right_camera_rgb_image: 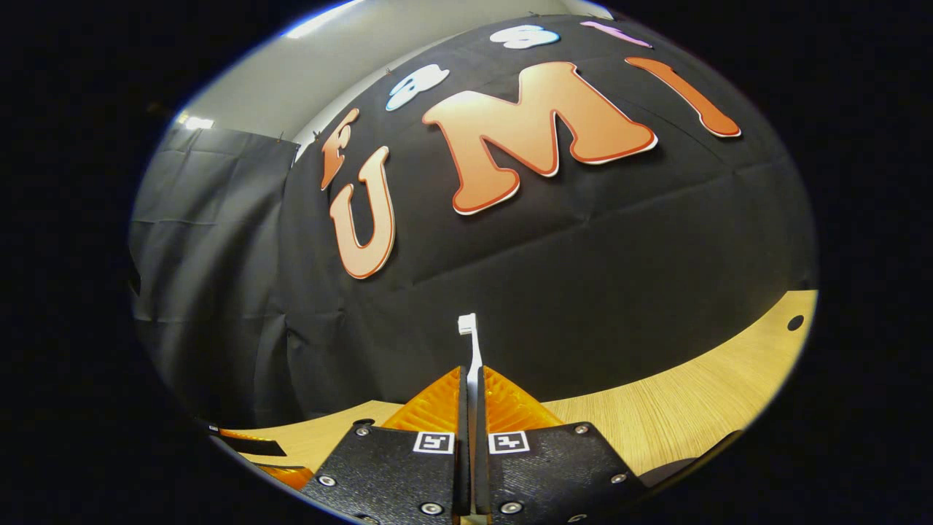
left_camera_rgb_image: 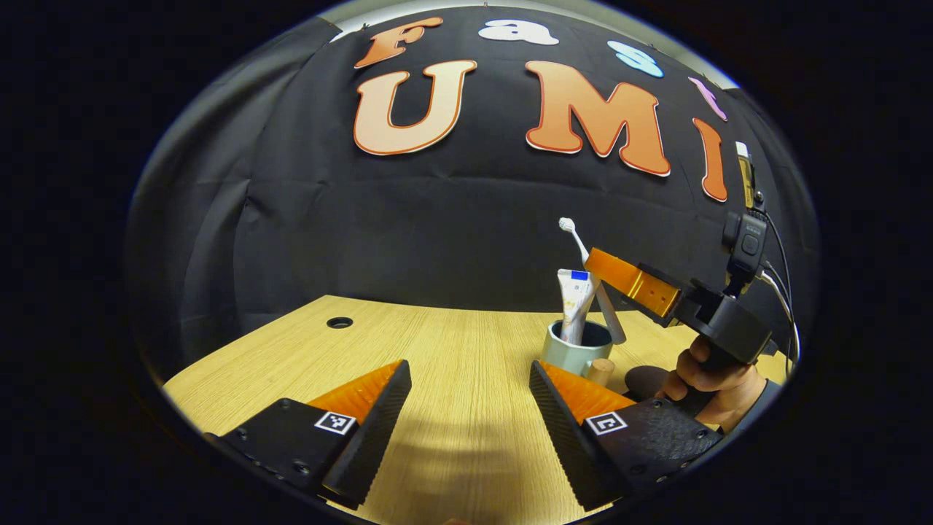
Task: Put the toothbrush and toothpaste on the desktop into the cup, then pick up the cup and place it on the coaster on the desktop.
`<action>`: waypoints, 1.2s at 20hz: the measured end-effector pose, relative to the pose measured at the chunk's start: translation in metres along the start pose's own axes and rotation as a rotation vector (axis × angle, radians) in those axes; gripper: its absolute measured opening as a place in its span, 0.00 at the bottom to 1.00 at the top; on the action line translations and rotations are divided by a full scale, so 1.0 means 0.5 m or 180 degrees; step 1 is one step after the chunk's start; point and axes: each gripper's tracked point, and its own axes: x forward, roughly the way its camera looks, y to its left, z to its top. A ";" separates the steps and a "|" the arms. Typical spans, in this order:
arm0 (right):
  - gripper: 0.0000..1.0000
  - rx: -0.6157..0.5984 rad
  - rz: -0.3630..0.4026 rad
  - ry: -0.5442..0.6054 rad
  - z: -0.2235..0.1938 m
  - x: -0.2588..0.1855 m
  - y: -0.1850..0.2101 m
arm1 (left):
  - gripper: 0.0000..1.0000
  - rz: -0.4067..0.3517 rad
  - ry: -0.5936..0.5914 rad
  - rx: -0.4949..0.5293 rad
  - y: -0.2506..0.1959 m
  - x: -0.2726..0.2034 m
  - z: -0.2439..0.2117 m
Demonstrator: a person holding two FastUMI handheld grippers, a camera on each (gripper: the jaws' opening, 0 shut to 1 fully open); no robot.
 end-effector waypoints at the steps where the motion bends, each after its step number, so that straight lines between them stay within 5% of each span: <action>1: 0.03 0.0023 0.0044 0.0020 0.001 -0.005 0.002 | 0.98 -0.0010 0.0003 0.0000 -0.004 -0.001 -0.004; 17: 0.03 0.0574 0.0199 -0.0265 0.056 0.000 -0.019 | 0.98 -0.0014 -0.0021 -0.0063 0.006 0.009 -0.025; 24: 0.03 0.0486 0.0160 -0.0216 -0.002 0.026 -0.005 | 0.98 -0.0009 0.0043 -0.0065 0.016 0.015 -0.034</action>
